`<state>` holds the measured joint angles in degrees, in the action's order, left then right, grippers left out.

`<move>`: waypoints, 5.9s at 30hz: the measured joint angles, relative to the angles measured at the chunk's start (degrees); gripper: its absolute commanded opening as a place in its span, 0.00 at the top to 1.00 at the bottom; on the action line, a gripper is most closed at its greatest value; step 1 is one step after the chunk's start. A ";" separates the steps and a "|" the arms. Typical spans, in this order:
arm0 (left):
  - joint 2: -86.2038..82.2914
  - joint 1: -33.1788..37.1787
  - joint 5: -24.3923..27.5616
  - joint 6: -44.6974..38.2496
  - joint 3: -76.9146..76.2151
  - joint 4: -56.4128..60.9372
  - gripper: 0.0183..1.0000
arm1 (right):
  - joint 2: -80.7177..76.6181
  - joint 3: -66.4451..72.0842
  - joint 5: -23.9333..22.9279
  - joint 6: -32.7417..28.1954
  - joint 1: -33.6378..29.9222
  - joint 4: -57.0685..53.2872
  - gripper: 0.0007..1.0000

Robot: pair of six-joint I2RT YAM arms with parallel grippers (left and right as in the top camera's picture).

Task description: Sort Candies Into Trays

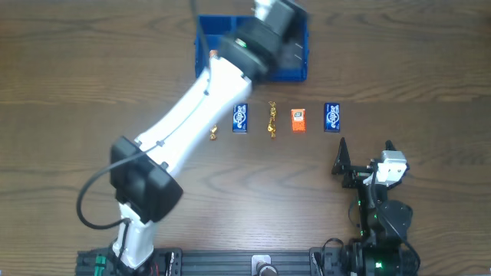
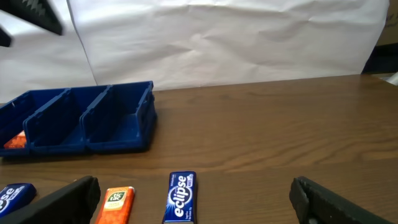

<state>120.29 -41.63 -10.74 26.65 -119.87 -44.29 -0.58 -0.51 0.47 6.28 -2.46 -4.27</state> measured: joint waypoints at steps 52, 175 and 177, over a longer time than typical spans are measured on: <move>21.70 -9.38 4.83 21.18 -0.02 -3.21 0.69 | 0.00 0.00 0.02 0.00 0.00 -0.02 0.00; -119.56 40.02 19.85 -30.62 118.77 43.23 0.00 | 0.00 -0.02 0.02 -0.02 0.00 -0.02 0.00; -119.56 40.02 19.85 -30.80 118.66 43.04 0.00 | 0.00 -0.02 0.02 0.00 0.00 -0.02 0.00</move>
<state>0.73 -1.61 9.10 -4.14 -1.21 -1.26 -0.58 -0.54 0.49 6.28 -2.46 -4.29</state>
